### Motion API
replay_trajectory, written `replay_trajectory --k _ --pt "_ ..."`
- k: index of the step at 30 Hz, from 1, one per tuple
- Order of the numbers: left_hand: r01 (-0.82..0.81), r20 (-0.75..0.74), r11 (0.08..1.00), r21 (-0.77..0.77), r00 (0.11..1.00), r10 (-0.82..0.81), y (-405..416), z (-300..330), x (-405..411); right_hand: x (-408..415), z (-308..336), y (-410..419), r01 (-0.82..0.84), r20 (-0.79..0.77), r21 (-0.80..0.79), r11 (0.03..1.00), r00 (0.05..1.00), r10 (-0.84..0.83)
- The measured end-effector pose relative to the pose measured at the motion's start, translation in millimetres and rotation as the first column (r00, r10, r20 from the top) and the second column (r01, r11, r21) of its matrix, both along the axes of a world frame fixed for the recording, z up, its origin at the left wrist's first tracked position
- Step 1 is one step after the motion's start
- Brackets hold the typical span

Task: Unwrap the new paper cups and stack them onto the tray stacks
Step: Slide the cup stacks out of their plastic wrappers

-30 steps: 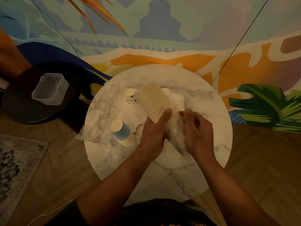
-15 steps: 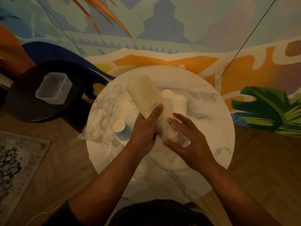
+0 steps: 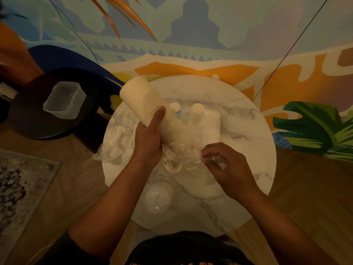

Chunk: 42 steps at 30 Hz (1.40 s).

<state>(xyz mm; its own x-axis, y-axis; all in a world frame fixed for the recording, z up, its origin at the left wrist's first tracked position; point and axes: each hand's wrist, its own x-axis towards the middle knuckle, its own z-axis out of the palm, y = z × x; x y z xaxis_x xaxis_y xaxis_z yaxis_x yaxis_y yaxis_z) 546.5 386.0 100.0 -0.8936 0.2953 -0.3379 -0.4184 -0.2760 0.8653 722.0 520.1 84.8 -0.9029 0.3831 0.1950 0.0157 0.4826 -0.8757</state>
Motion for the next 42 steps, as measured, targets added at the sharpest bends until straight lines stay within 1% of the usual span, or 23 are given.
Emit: replay_trajectory --k 3,5,10,13,15,17,21,23,25,29,34,36,39,42 --pt "-0.015 -0.066 0.999 -0.032 0.998 0.013 -6 -1 -12 15 -8 15 -0.029 0.035 -0.055 0.998 0.999 0.031" --pt "-0.024 -0.096 0.999 -0.038 0.995 0.021 -8 -2 -17 24 -13 26 0.001 0.069 -0.062 0.998 0.998 0.003" --pt "-0.006 -0.218 0.996 -0.086 0.976 -0.013 -6 -3 -17 40 -23 54 0.204 0.2 -0.061 0.977 0.961 -0.188" --pt "0.005 -0.254 0.994 -0.113 0.967 -0.034 -4 -2 -17 40 -35 69 0.305 0.263 -0.052 0.951 0.923 -0.282" --pt "0.045 -0.258 0.991 -0.122 0.963 -0.076 -2 -1 -16 36 -46 77 0.365 0.303 -0.043 0.93 0.892 -0.336" --pt "0.112 -0.227 0.985 -0.128 0.964 -0.139 2 0 -10 30 -57 83 0.418 0.324 -0.023 0.908 0.862 -0.389" --pt "0.296 -0.147 0.944 -0.147 0.937 -0.317 11 -3 12 7 -79 98 0.46 0.294 0.058 0.886 0.841 -0.455" --pt "0.354 -0.093 0.925 -0.137 0.925 -0.368 16 -6 24 -7 -94 111 0.483 0.296 0.122 0.867 0.816 -0.497" --pt "0.38 -0.048 0.916 -0.131 0.92 -0.389 21 -10 37 -17 -110 124 0.495 0.315 0.174 0.851 0.791 -0.524" --pt "0.442 0.022 0.888 -0.13 0.896 -0.443 26 -18 54 -18 -145 141 0.414 0.453 0.24 0.878 0.752 -0.478" --pt "0.477 0.123 0.878 -0.025 0.873 -0.471 31 -17 68 -11 -168 145 0.242 0.554 0.297 0.924 0.745 -0.373" --pt "0.485 0.16 0.875 -0.008 0.864 -0.478 32 -16 69 -11 -168 144 0.236 0.536 0.34 0.91 0.747 -0.394" --pt "0.492 0.193 0.87 0.01 0.853 -0.485 32 -17 69 -11 -163 144 0.266 0.453 0.415 0.87 0.769 -0.451" --pt "0.488 0.198 0.872 0.023 0.853 -0.483 32 -17 69 -11 -152 146 0.293 0.4 0.424 0.857 0.788 -0.467"
